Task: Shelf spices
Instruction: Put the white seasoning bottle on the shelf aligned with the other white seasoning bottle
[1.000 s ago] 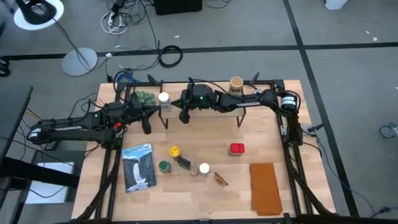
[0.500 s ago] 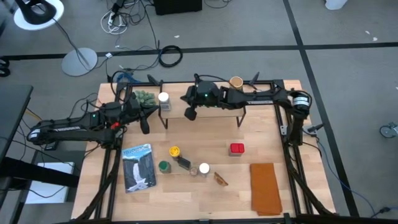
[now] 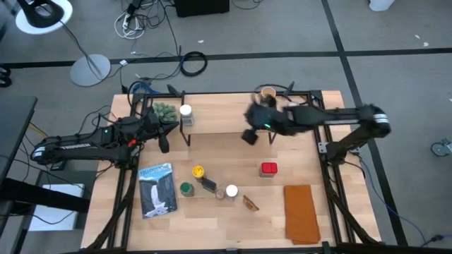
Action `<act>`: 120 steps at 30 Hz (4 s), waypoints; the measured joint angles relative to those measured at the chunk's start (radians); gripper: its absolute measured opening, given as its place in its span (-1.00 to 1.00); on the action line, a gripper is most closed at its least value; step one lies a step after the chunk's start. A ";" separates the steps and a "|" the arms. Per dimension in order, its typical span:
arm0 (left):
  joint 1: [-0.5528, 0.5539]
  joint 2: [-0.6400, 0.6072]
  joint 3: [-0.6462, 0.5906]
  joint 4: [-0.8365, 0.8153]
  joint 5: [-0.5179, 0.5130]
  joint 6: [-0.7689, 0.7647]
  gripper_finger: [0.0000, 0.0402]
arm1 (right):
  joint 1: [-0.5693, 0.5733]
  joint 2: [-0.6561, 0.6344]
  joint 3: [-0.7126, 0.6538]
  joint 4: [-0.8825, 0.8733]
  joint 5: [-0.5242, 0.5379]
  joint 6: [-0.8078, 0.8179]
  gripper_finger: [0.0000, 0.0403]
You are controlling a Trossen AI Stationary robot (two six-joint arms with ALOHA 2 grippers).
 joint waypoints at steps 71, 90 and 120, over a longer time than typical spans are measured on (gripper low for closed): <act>-0.949 0.319 -0.001 0.222 -0.511 -0.312 -1.00 | 0.345 0.706 0.728 -0.489 -0.452 -0.214 0.38; -0.950 0.323 -0.001 0.221 -0.505 -0.318 -1.00 | 0.324 0.824 0.731 -0.532 -0.468 -0.309 0.06; -0.950 0.331 -0.001 0.220 -0.505 -0.315 -1.00 | 0.217 0.821 0.728 -0.481 -0.674 0.805 -0.06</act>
